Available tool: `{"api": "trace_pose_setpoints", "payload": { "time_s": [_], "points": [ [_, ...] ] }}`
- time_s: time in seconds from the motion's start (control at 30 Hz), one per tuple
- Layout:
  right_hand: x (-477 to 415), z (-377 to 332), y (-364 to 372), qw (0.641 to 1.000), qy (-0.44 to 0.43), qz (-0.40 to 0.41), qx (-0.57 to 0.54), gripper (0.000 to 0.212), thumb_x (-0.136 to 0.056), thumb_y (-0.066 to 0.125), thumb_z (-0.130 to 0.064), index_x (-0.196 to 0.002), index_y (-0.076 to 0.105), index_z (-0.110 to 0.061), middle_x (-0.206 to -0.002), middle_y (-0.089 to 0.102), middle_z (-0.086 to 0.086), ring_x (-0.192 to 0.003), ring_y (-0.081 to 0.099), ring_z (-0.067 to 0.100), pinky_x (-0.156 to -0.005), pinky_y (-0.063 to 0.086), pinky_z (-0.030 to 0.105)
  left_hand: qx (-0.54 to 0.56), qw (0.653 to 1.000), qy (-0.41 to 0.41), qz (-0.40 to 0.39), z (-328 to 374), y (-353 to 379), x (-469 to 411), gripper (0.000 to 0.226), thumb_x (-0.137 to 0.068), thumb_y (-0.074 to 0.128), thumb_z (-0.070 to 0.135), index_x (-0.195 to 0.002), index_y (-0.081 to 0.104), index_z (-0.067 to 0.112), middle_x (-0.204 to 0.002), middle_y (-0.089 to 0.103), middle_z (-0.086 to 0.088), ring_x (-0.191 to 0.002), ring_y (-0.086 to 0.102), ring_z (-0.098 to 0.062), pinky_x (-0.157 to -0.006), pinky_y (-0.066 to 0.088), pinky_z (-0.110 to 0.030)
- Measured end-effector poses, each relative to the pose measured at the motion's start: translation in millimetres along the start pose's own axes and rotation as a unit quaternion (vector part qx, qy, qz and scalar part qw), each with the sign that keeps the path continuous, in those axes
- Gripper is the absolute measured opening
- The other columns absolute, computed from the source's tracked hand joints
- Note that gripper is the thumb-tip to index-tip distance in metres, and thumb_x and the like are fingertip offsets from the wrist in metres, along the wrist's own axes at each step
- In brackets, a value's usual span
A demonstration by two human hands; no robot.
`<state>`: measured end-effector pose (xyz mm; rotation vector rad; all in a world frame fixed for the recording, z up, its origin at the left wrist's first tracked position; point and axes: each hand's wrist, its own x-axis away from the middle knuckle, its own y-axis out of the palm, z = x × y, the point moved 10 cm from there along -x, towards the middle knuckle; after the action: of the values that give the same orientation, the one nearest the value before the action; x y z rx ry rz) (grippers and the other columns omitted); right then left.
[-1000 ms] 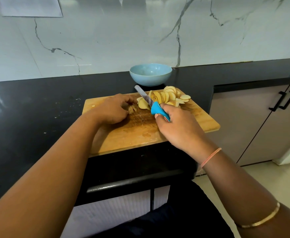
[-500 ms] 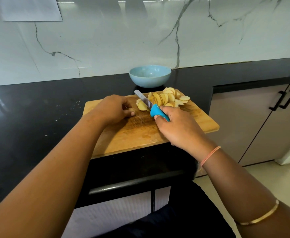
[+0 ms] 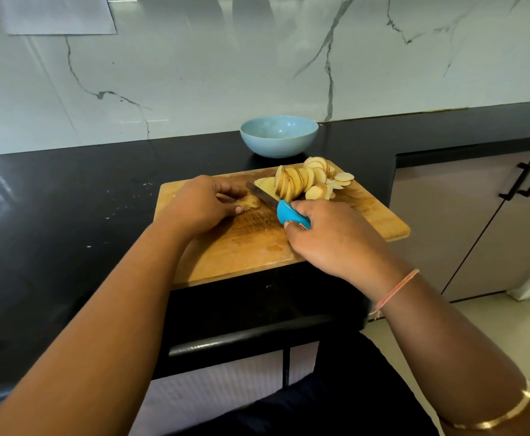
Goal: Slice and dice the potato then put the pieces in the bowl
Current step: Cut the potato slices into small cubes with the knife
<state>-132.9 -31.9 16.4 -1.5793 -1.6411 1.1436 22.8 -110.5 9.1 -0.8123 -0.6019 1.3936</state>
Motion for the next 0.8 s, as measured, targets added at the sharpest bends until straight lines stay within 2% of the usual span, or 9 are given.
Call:
{"api": "trace_pose_setpoints", "payload": {
  "time_s": [0.1,0.17,0.3,0.43,0.57,0.67,0.8],
  "points": [
    [0.6,-4.1,1.1,1.000,0.004,-0.010,0.015,0.040,-0.097,0.044,-0.036,-0.133,0.051,-0.023,-0.114,0.062,-0.003,-0.096,0.057,0.014,-0.085,0.052,0.033,0.002,1.000,0.007,0.015,4.5,-0.1,-0.2,0.035,-0.086,0.068,0.016,-0.121,0.065,0.022,-0.122,0.065,0.005,-0.098,0.050,-0.004,-0.083,0.039,-0.018],
    [2.4,-4.2,0.7,1.000,0.008,-0.007,0.019,0.039,-0.097,0.044,-0.036,-0.133,0.051,-0.022,-0.111,0.062,-0.004,-0.093,0.057,0.013,-0.084,0.052,0.034,-0.001,1.000,0.010,0.020,5.4,-0.8,0.5,0.035,-0.085,0.069,0.018,-0.120,0.066,0.023,-0.120,0.065,0.006,-0.095,0.050,-0.004,-0.074,0.039,-0.014],
    [9.3,-1.7,-0.8,0.999,0.017,0.006,0.043,0.040,-0.096,0.044,-0.036,-0.132,0.050,-0.021,-0.099,0.059,-0.006,-0.084,0.055,0.011,-0.077,0.053,0.031,-0.016,0.999,0.007,0.032,3.7,-1.8,0.1,0.037,-0.084,0.070,0.020,-0.121,0.065,0.022,-0.123,0.064,0.005,-0.095,0.049,-0.004,-0.085,0.039,-0.021],
    [10.3,-4.1,0.3,0.999,0.018,0.004,0.044,0.039,-0.095,0.044,-0.035,-0.132,0.050,-0.021,-0.096,0.056,-0.007,-0.081,0.053,0.010,-0.072,0.050,0.027,-0.005,0.999,-0.002,0.039,2.6,-1.7,-0.5,0.033,-0.084,0.070,0.020,-0.117,0.067,0.023,-0.119,0.065,0.005,-0.095,0.050,-0.005,-0.086,0.039,-0.023],
    [4.9,-11.3,5.4,0.999,0.015,-0.017,0.036,0.040,-0.096,0.045,-0.034,-0.133,0.050,-0.020,-0.108,0.061,-0.003,-0.089,0.057,0.012,-0.081,0.053,0.032,0.010,0.999,-0.013,0.037,0.0,-1.0,-0.2,0.032,-0.084,0.070,0.021,-0.115,0.067,0.022,-0.115,0.065,0.002,-0.091,0.051,-0.006,-0.070,0.041,-0.015],
    [0.1,-11.3,5.7,0.999,0.024,-0.027,0.035,0.039,-0.096,0.044,-0.035,-0.132,0.051,-0.022,-0.110,0.062,-0.002,-0.093,0.057,0.014,-0.084,0.052,0.034,0.010,0.999,-0.022,0.039,-2.4,-2.0,0.9,0.033,-0.084,0.070,0.023,-0.117,0.066,0.023,-0.118,0.064,0.002,-0.094,0.050,-0.006,-0.077,0.041,-0.020],
    [1.2,-7.3,7.4,0.998,0.037,-0.032,0.026,0.037,-0.096,0.043,-0.035,-0.129,0.051,-0.020,-0.099,0.059,-0.004,-0.085,0.055,0.012,-0.076,0.051,0.029,-0.002,0.999,-0.015,0.049,-0.7,-2.9,3.9,0.035,-0.086,0.068,0.024,-0.121,0.065,0.023,-0.119,0.065,0.003,-0.094,0.050,-0.004,-0.085,0.041,-0.022]
  ]
}}
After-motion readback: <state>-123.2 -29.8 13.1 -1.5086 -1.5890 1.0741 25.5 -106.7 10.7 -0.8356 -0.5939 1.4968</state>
